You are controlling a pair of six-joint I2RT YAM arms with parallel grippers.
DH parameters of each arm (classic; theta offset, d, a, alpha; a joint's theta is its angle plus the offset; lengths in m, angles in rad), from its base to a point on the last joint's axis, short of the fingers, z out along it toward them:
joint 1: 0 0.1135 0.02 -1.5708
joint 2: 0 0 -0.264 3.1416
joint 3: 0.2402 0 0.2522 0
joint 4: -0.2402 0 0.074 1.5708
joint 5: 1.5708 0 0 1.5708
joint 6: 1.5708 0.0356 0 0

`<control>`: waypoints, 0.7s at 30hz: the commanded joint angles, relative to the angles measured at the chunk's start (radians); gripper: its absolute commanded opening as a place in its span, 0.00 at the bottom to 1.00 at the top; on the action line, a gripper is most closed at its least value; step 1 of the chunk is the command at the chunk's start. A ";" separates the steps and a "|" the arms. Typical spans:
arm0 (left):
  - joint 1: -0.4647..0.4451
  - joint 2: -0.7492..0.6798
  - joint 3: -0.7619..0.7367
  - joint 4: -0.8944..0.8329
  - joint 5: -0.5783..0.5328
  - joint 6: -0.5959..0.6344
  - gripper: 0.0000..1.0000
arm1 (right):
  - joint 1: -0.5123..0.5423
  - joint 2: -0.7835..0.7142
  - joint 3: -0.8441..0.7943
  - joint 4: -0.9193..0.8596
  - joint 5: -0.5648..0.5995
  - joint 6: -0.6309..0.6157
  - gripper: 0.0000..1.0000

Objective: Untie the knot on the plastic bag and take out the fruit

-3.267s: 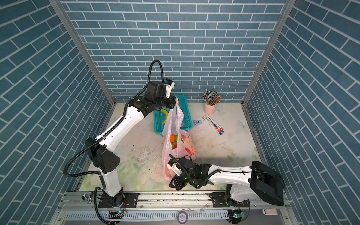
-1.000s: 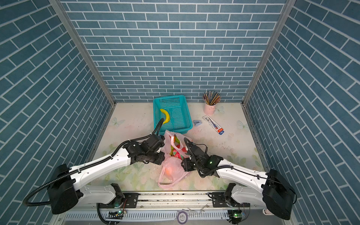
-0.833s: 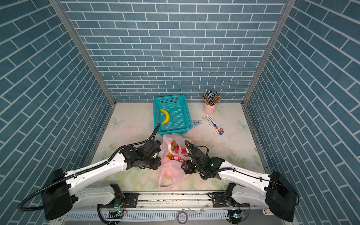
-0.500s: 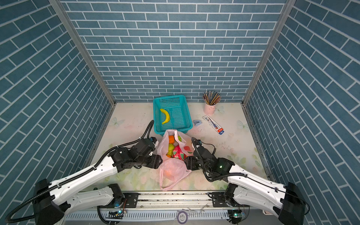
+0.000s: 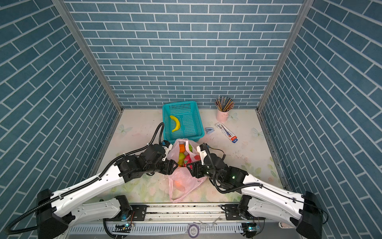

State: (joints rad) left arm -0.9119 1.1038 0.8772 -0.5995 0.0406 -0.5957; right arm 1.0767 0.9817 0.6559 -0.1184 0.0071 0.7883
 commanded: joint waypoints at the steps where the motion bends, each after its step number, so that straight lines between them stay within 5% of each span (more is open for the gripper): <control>1: -0.005 0.013 -0.034 0.020 -0.012 -0.022 0.53 | 0.003 0.078 -0.017 0.121 -0.029 0.009 0.60; 7: -0.005 0.042 -0.077 0.005 -0.023 -0.029 0.50 | -0.023 0.212 0.037 0.156 0.158 0.057 0.60; 14: 0.053 0.021 -0.195 0.003 -0.021 -0.030 0.31 | -0.180 0.272 0.067 0.086 0.332 0.102 0.65; 21: 0.064 -0.030 -0.252 0.011 0.003 -0.026 0.30 | -0.294 0.238 0.049 0.062 0.292 0.050 0.69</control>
State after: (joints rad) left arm -0.8566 1.0946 0.6331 -0.5793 0.0498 -0.6147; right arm 0.8028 1.2503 0.7078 -0.0307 0.2813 0.8398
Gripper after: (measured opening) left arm 0.304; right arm 0.686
